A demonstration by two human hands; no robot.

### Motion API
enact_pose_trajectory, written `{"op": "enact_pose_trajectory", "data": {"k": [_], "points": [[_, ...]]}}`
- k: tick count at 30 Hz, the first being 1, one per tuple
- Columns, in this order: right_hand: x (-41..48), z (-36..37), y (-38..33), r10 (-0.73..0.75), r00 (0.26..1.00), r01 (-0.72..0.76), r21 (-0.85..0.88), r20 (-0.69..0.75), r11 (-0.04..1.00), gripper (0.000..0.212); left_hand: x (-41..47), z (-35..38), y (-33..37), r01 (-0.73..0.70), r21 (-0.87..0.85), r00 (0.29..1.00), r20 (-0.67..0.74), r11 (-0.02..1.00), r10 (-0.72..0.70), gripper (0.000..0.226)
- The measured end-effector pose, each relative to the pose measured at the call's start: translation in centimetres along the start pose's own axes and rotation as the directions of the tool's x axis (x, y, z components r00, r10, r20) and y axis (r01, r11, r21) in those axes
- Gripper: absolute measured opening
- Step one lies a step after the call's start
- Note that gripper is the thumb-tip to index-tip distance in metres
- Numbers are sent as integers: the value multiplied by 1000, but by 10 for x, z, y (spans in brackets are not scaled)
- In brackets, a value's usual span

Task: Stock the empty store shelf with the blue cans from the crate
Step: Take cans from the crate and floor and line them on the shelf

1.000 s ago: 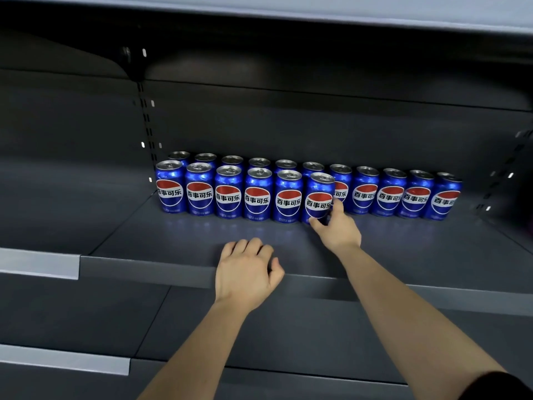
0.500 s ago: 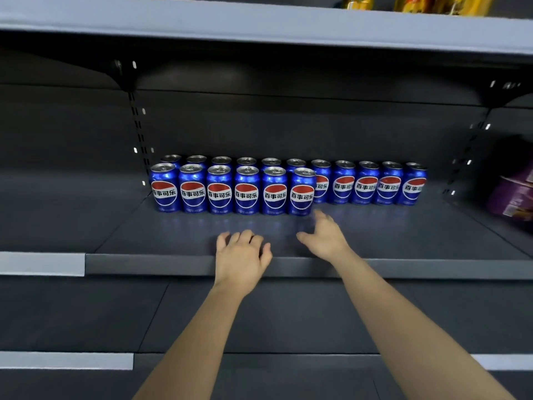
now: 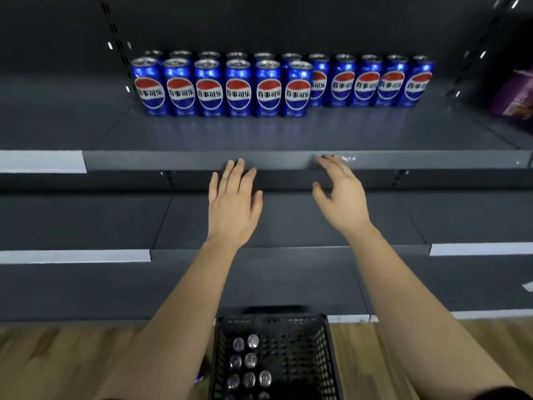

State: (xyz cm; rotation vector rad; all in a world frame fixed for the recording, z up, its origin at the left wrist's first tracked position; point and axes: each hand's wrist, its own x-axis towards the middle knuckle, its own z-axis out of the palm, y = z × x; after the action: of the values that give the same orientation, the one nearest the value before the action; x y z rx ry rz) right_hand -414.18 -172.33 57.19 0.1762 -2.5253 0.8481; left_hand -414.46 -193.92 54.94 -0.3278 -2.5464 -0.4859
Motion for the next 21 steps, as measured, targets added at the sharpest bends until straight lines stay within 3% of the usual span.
{"op": "enact_pose_trajectory", "data": {"k": [8,16,21], "points": [[-102,22,32,178,963,-179,-14,204,984,43,-106,18,6,75,5,977,200,997,-74,48],[-203,44,69,375,816,-370,-103,439,924,45,-203,49,10,216,42,910,354,976,-216,50],[-249,55,85,449,755,-443,-133,477,887,43,-240,62,11,288,89,860,413,954,-298,50]]}}
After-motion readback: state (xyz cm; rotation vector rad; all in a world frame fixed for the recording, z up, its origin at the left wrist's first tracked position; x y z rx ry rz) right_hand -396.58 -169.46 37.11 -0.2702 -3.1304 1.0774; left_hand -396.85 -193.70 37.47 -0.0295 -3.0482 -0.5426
